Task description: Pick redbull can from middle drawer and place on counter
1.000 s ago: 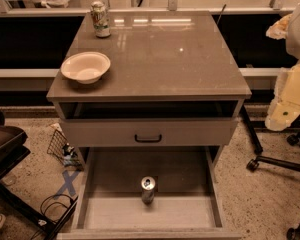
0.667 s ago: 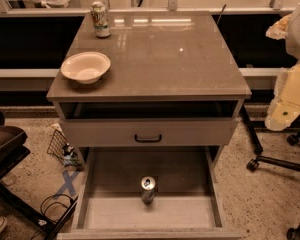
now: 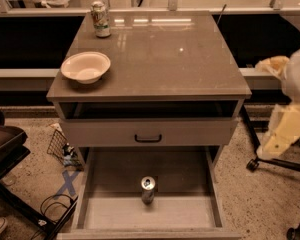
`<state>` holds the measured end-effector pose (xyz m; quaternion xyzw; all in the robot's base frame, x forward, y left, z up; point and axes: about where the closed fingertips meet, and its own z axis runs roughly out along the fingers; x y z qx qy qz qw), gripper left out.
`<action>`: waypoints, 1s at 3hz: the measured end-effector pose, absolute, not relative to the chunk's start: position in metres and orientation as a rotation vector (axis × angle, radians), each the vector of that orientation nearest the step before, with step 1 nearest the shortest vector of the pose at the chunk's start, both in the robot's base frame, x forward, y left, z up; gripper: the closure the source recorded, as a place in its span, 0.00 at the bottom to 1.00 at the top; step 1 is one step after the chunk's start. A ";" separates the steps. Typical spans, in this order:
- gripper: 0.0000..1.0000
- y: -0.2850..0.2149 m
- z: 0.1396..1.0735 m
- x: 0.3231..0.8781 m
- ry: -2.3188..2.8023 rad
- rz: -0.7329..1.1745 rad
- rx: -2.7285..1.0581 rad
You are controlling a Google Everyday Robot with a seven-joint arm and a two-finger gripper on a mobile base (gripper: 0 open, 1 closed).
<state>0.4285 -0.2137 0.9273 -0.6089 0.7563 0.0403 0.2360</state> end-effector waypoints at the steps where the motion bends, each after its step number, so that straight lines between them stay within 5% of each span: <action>1: 0.00 -0.223 0.857 0.420 1.985 0.273 -1.542; 3: 0.00 -0.209 0.780 0.404 1.710 0.515 -1.280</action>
Offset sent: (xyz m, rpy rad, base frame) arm -0.0361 0.0031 -0.1541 0.7182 -0.3299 0.1350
